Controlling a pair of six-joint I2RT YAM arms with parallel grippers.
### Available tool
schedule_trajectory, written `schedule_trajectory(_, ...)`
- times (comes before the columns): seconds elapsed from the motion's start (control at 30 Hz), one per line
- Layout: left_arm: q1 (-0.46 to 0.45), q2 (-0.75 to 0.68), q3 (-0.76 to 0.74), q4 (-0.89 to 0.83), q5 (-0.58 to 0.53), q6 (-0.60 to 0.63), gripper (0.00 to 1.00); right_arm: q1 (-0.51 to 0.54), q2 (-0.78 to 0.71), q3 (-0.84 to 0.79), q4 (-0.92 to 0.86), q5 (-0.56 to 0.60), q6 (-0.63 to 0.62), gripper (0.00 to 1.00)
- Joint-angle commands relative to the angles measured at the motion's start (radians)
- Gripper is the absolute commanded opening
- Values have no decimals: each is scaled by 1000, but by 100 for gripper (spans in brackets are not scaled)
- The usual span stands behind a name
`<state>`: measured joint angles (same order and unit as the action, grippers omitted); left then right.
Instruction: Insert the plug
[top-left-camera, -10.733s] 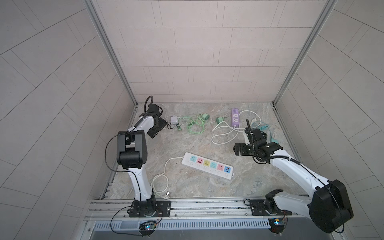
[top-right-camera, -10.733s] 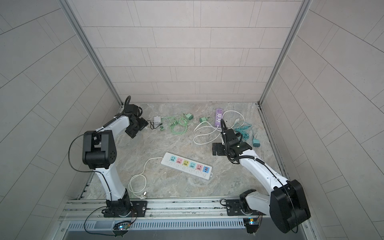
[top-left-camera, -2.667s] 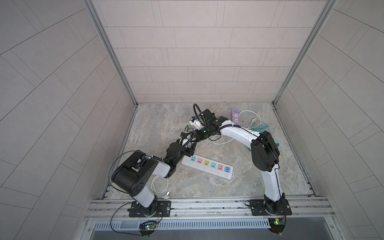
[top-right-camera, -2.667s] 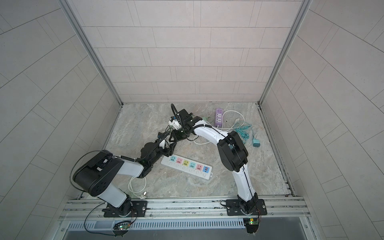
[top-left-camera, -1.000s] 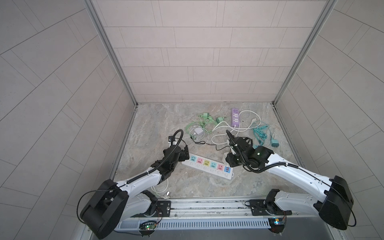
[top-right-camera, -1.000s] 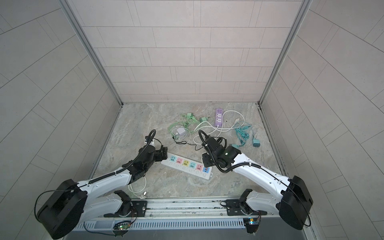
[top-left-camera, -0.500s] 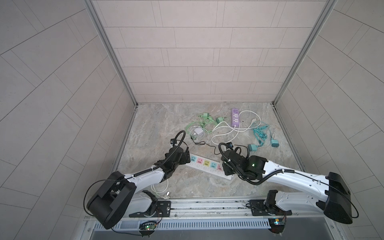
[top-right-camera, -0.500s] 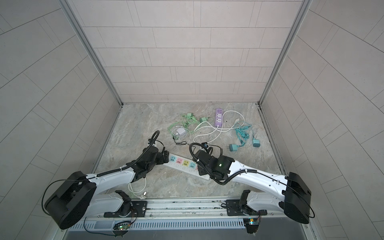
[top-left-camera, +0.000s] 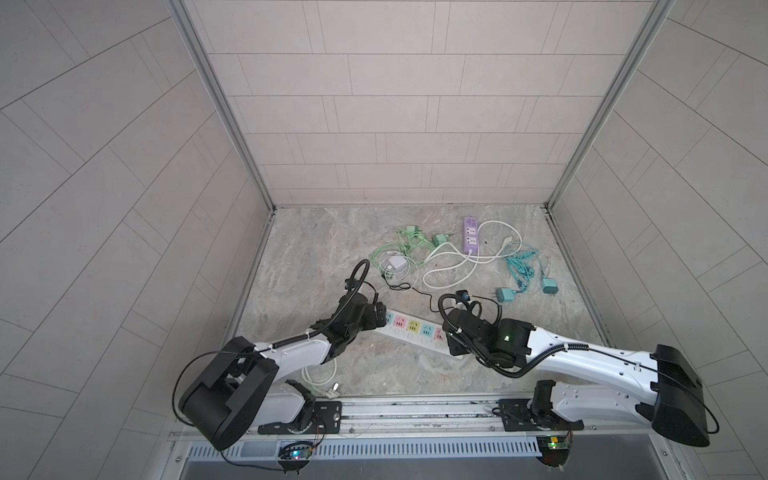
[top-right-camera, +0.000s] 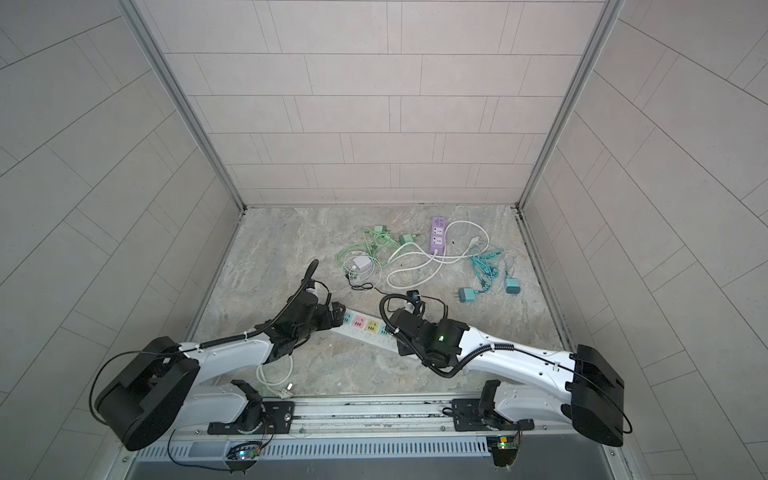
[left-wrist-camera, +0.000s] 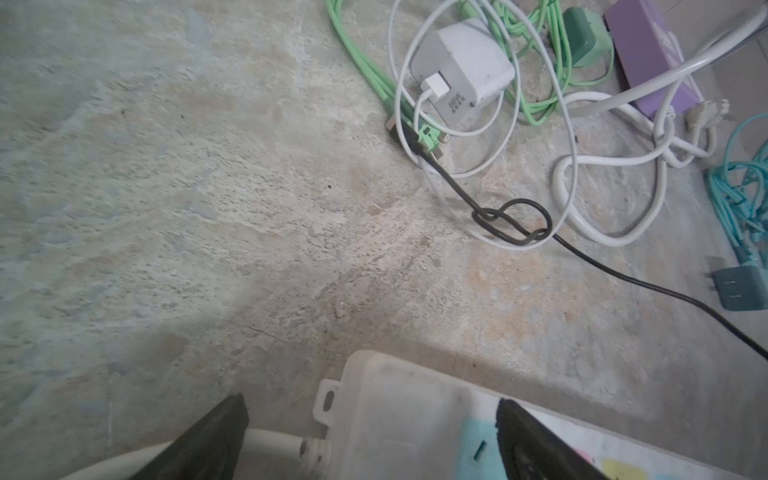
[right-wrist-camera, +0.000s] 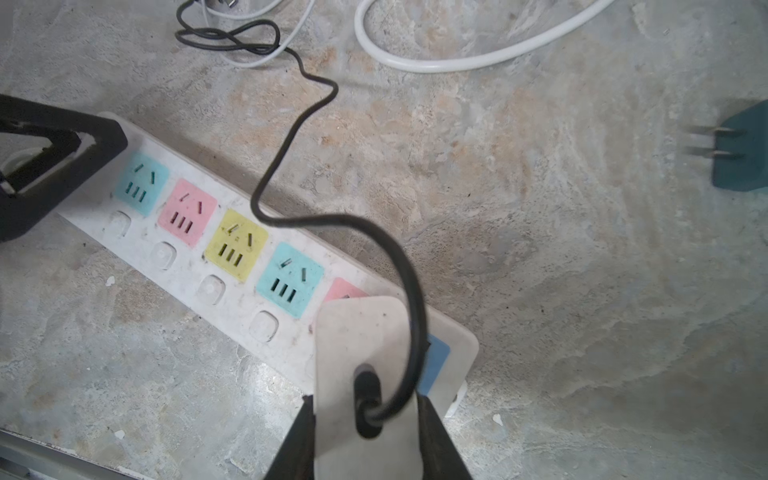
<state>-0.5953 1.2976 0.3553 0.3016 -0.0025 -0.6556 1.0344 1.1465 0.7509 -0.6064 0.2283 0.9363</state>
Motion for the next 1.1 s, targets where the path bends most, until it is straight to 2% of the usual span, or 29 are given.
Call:
schedule_trajectory(0.0,-31,0,-35,-12,90,-51,99,6,-31,-1,-4,42,36,18)
schedule_trajectory(0.13,-59,2,-52,-19,125,-64,98,6,-32,-7,-12,43,40,18)
schedule_trajectory(0.23,-97,-28,-58,-30,143,-119,96,6,-40,-13,-24,48,41,18)
schedule_trajectory(0.43,-195,-129,-107,-107,69,-154,96,14,-82,-7,-86,79,64,18)
schedule_trajectory(0.73,-202,-254,-118,-203,-5,-134,96,66,-131,-1,-212,173,158,18)
schedule_trajectory(1.07,-202,-263,-102,-209,-17,-113,96,174,-147,-18,-279,242,304,17)
